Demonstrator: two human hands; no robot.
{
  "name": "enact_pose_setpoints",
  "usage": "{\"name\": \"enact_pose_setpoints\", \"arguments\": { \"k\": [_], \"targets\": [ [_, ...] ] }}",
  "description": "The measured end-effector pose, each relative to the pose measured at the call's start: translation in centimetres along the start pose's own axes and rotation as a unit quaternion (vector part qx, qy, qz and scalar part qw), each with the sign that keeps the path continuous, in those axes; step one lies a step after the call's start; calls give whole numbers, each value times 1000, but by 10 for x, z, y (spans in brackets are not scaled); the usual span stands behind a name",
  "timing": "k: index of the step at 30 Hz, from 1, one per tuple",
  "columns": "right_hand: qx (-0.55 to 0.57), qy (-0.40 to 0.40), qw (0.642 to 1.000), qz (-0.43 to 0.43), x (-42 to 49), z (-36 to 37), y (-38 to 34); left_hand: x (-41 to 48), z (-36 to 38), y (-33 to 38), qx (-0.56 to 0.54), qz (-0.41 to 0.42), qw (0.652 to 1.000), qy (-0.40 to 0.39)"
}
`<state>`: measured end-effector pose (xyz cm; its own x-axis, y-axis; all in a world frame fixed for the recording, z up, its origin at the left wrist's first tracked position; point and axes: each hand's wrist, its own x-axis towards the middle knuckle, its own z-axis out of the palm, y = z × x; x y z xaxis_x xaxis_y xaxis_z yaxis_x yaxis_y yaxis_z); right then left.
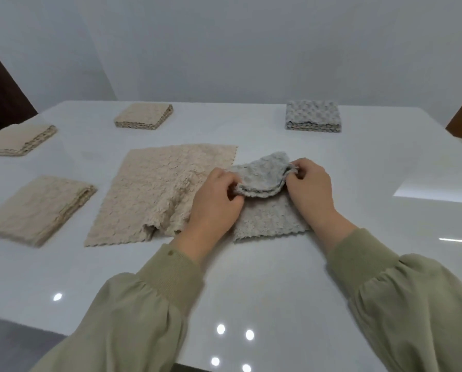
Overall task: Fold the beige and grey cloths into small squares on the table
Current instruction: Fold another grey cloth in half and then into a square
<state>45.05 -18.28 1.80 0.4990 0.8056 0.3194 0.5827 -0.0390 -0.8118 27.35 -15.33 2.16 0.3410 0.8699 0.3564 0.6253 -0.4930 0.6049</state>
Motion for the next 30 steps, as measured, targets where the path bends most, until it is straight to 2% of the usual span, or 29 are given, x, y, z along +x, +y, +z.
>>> {"name": "enact_pose_setpoints", "arguments": {
  "k": [2,4,6,12,19,23,25,30],
  "targets": [
    [-48,-34,998,-3,-5,1,1,-5,1,-4,83,41,995,-41],
    [-77,-36,996,-10,-6,4,0,-4,4,-7,164,145,975,-30],
    [-93,-21,995,-10,-3,13,-2,3,5,-10,204,192,960,-10],
    [-106,32,994,-15,14,51,-15,39,-9,-38,237,166,957,15],
    [-160,-40,981,-100,20,74,-27,53,-21,-63,224,61,972,39],
    [-106,-43,983,-141,21,85,-37,52,-27,-70,235,21,971,42],
    [-70,-18,987,-141,19,84,-36,51,-30,-73,234,27,971,44],
    [62,11,997,-34,11,64,-34,39,-27,-73,184,132,970,87]
  ]
}}
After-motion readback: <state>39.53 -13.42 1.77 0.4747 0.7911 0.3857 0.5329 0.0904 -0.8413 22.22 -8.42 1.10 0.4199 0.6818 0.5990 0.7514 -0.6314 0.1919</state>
